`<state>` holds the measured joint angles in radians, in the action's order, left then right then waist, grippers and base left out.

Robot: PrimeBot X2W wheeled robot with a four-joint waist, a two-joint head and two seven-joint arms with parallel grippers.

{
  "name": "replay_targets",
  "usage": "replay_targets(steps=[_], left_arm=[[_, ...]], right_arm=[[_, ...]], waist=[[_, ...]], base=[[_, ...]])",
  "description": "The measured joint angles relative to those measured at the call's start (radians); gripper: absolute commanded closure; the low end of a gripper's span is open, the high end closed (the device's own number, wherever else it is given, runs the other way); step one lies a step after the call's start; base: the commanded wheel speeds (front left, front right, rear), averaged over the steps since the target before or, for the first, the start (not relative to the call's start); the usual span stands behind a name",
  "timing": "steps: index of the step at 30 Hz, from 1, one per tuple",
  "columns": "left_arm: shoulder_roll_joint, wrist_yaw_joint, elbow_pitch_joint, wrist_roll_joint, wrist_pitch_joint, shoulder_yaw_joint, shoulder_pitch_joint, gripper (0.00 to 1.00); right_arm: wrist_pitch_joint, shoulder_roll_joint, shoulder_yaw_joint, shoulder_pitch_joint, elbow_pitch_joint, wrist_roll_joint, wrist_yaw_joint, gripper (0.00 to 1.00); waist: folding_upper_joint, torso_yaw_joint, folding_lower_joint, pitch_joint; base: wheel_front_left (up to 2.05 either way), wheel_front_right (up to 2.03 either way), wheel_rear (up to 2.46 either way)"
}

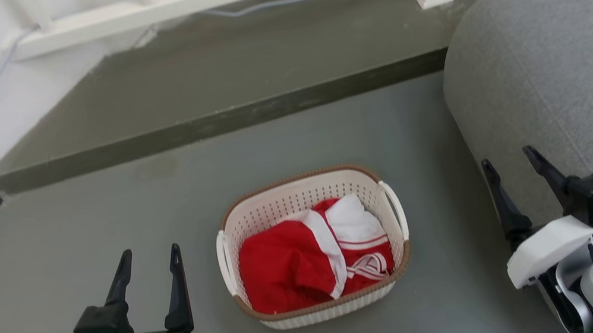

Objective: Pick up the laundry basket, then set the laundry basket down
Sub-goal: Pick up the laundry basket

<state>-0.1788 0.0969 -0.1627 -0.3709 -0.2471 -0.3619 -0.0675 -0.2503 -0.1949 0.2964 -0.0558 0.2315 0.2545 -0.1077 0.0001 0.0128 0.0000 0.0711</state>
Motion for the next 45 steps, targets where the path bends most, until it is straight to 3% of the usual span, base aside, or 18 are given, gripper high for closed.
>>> replay_targets(steps=[27,45], left_arm=[[0.000,-0.002,0.053,0.000,0.006,0.007,-0.128,0.00],[0.003,-0.047,0.043,0.000,0.005,0.013,-0.277,0.00]], right_arm=[[0.013,0.030,-0.001,-0.142,-0.038,-0.010,-0.001,0.00],[0.022,0.042,-0.007,-0.290,-0.040,-0.032,-0.008,0.00]], waist=[[0.0000,-0.005,0.0001,0.294],[0.0000,-0.003,0.0000,0.530]], base=[[0.00,0.00,0.00],[0.00,0.00,0.00]])
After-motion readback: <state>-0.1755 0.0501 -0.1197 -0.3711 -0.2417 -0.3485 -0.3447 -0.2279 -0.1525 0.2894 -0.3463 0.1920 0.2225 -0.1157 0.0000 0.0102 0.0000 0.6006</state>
